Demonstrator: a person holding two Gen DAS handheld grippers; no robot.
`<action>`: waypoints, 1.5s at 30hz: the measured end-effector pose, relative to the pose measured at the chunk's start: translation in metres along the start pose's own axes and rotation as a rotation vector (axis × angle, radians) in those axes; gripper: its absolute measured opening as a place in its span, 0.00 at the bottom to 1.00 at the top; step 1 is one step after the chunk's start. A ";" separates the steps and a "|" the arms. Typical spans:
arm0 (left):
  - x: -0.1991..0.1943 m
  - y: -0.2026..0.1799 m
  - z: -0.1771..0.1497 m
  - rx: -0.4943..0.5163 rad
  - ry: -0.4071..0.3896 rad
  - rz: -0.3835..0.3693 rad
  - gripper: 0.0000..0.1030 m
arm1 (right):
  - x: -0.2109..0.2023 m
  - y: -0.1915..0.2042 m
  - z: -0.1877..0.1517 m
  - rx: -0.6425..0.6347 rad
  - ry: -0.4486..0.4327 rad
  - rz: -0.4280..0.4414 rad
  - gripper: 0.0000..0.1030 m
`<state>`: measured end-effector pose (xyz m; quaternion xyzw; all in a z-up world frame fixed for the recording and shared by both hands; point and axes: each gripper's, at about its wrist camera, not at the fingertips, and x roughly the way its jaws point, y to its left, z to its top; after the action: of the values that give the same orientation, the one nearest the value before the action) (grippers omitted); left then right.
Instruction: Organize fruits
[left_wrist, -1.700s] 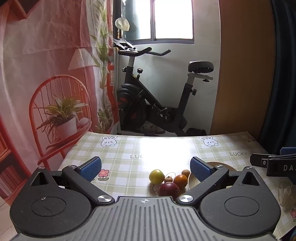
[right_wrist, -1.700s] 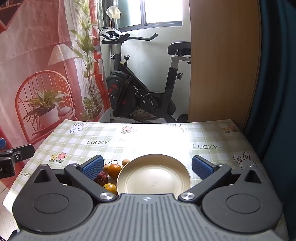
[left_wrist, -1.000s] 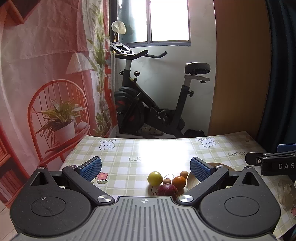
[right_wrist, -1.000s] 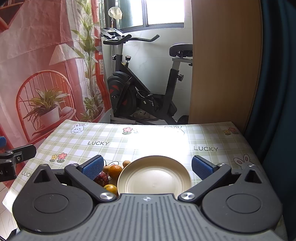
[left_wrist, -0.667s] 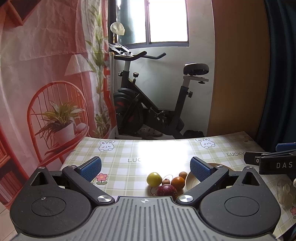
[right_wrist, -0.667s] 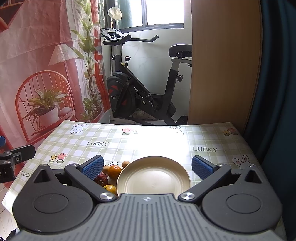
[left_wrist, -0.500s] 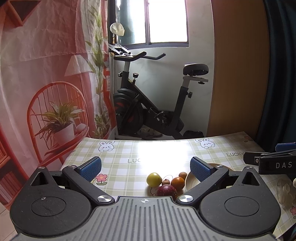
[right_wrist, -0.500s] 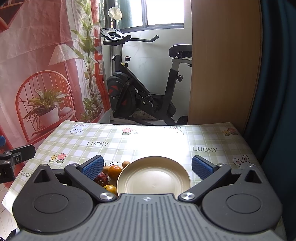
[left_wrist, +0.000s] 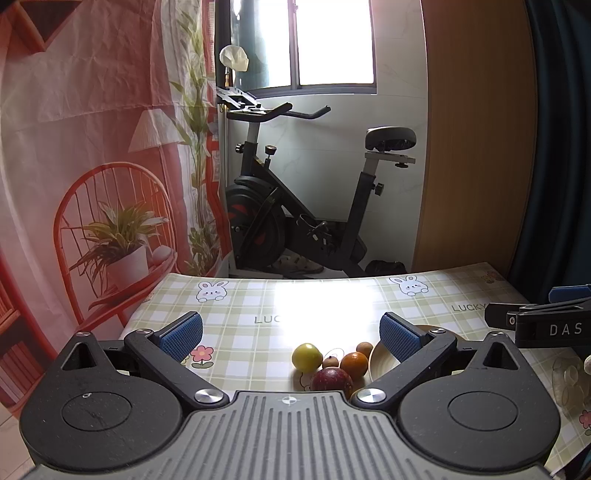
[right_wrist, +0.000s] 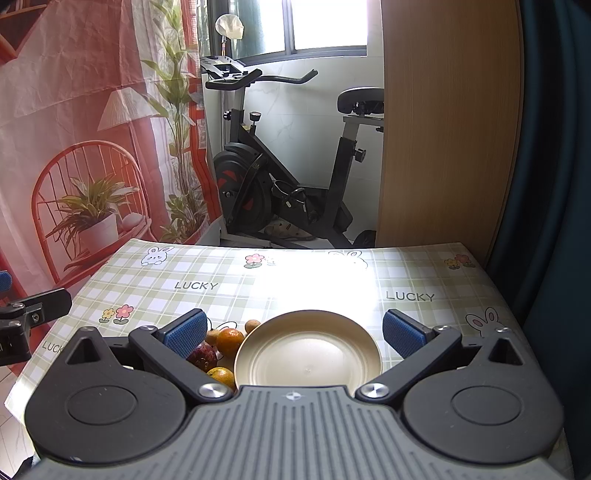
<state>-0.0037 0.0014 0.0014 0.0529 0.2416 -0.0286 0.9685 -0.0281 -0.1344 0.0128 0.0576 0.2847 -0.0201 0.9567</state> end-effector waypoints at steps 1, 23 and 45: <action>0.000 0.000 0.000 0.000 0.000 0.000 1.00 | 0.000 0.000 0.000 0.000 0.000 0.000 1.00; 0.002 0.001 -0.002 -0.004 0.010 -0.011 1.00 | 0.000 0.002 -0.001 0.001 0.003 -0.004 1.00; 0.017 0.018 -0.012 -0.028 0.014 0.023 1.00 | 0.015 -0.006 -0.016 -0.003 -0.020 0.004 1.00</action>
<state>0.0075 0.0198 -0.0154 0.0423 0.2482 -0.0136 0.9677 -0.0244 -0.1381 -0.0097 0.0566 0.2749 -0.0183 0.9596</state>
